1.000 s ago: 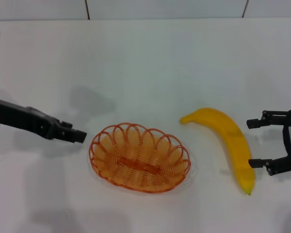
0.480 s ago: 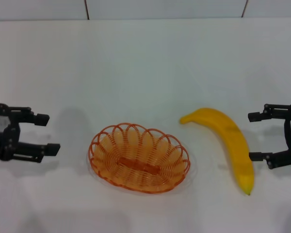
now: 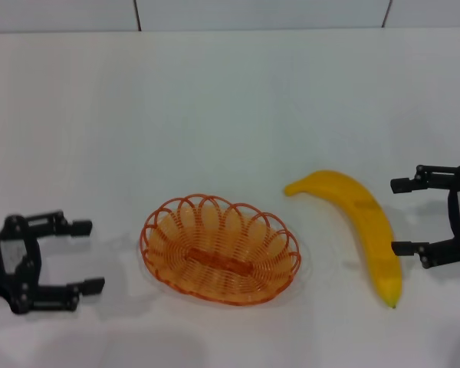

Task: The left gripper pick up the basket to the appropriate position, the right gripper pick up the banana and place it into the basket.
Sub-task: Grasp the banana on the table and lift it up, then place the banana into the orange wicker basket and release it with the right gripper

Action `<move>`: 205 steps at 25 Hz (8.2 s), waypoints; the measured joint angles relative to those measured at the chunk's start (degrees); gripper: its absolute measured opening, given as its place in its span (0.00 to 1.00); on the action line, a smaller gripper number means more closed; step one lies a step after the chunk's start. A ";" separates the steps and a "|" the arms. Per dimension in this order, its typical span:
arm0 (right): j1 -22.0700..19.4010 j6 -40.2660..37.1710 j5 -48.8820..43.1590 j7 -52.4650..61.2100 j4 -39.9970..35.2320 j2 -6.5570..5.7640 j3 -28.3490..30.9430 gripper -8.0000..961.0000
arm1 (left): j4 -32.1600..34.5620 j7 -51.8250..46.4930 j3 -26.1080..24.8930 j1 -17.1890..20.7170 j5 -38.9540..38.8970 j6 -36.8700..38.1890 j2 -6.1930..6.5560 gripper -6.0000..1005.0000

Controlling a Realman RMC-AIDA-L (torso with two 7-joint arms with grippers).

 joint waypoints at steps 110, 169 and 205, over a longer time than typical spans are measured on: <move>3.06 23.35 -0.08 37.45 -5.50 3.09 -24.47 0.92 | -9.12 2.38 -4.51 -4.07 2.15 -8.65 -0.08 0.82; 8.76 17.68 31.62 46.54 -7.27 3.60 -50.19 0.52 | -10.61 2.85 -4.69 -4.94 2.15 -9.99 -0.13 0.82; 11.10 23.90 36.50 47.22 -2.73 3.56 -58.83 0.52 | -11.50 2.91 -4.70 -5.13 2.15 -10.23 -0.03 0.82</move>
